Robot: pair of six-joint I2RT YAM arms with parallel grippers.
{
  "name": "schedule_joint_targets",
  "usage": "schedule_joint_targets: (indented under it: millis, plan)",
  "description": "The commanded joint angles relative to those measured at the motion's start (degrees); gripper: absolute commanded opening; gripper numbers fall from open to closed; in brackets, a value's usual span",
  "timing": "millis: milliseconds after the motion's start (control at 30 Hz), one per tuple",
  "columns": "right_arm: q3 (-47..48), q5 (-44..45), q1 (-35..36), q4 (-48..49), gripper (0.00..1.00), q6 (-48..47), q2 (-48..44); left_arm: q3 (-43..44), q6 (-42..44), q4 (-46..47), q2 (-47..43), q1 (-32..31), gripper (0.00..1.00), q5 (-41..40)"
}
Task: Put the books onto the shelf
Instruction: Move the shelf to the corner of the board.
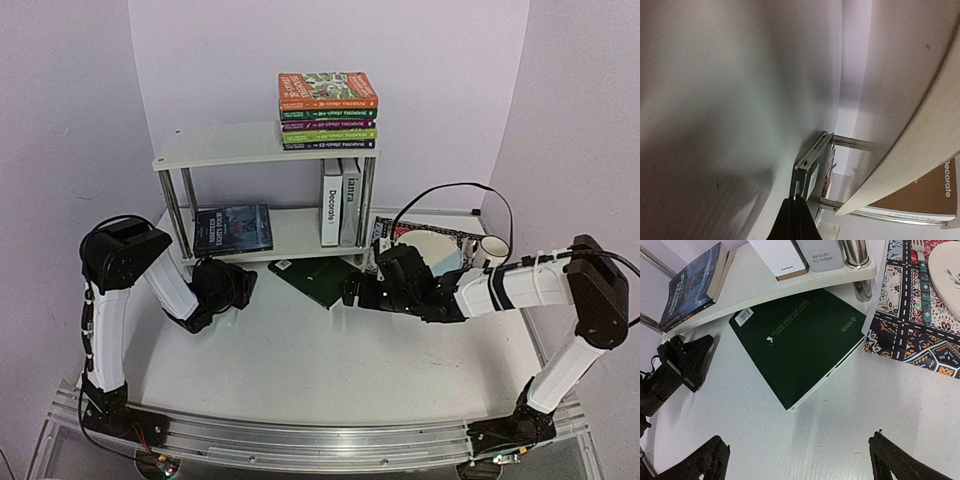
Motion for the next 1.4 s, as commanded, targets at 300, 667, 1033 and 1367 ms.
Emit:
schedule_joint_targets:
  millis: [300, 667, 1033, 1367]
  plan:
    - [-0.4, 0.8, 0.0, 0.1, 0.98, 0.1, -0.1, 8.1, -2.8, 2.4, 6.3, 0.1, 0.00, -2.3]
    - [0.4, 1.6, 0.0, -1.5, 0.98, -1.6, -0.9, 10.7, -2.9, 1.0, 8.0, -1.6, 0.00, -2.9]
    - [0.7, 3.3, 0.0, -4.2, 0.98, -0.4, -2.1, 14.4, 0.2, -8.5, 6.5, -2.0, 0.00, -2.2]
    - [4.9, 5.6, 0.0, -11.7, 0.98, 4.4, -0.7, 17.9, 5.6, -27.6, 0.9, -2.3, 0.00, -2.8]
